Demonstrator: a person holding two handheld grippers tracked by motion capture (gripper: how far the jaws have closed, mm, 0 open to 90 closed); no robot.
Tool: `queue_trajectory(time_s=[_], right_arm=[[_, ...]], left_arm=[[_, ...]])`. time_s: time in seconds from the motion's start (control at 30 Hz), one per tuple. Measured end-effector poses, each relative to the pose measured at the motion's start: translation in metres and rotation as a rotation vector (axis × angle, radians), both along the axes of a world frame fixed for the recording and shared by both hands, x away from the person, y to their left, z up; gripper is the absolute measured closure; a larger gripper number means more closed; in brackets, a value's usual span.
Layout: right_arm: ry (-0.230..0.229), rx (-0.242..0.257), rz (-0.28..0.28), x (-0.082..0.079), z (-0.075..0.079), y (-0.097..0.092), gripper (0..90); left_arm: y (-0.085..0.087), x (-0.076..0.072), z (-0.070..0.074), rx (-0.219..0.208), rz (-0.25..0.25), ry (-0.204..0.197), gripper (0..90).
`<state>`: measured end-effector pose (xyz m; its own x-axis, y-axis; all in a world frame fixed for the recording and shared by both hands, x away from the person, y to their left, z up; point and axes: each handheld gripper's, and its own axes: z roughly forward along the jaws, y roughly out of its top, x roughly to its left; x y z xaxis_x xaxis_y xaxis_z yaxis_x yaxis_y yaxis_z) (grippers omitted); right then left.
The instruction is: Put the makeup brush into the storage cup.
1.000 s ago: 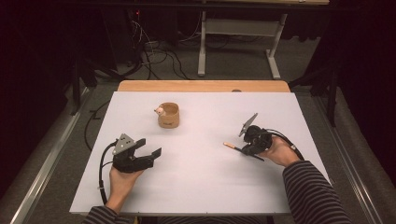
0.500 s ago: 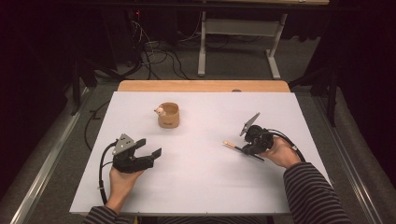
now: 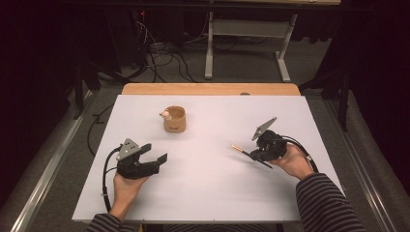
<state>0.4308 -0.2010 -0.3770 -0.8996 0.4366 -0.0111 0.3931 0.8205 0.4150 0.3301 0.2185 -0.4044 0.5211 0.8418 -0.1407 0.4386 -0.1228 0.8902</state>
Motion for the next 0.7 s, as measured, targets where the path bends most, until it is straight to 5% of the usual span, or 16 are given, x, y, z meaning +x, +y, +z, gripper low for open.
queue_trajectory(time_s=[0.7], right_arm=[[-0.084, 0.196, -0.042, -0.033, 0.014, -0.011, 85.7]], left_arm=[[-0.002, -0.002, 0.001, 0.002, -0.021, -0.006, 25.9]])
